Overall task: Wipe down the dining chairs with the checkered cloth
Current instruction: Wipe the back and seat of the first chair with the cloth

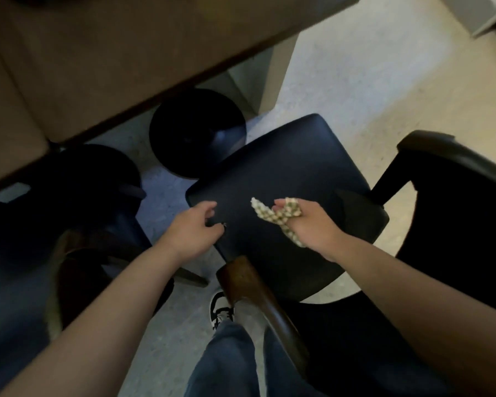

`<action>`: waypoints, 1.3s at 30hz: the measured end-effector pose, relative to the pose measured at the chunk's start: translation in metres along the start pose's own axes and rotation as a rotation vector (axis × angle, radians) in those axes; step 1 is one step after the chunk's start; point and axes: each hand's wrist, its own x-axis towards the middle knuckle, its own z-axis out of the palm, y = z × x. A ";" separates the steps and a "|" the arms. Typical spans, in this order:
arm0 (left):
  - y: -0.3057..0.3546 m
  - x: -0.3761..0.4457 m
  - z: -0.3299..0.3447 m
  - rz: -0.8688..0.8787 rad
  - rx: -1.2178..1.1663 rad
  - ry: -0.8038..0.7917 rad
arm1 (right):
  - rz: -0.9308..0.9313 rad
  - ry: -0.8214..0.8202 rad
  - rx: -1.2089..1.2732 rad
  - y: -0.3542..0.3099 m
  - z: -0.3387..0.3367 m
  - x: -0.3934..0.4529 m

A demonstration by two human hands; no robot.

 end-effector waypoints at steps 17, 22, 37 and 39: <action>0.197 -0.072 0.137 0.010 -0.286 0.096 | -0.471 0.094 -0.540 0.028 -0.230 -0.121; 0.229 -0.060 0.233 -0.099 -0.343 0.056 | -0.435 0.144 -0.916 0.088 -0.280 -0.121; 0.202 -0.004 0.344 -0.277 -0.151 -0.197 | -0.597 0.309 -0.835 0.140 -0.274 -0.105; 0.196 0.005 0.345 -0.327 -0.171 -0.260 | -0.577 0.313 -0.854 0.140 -0.273 -0.105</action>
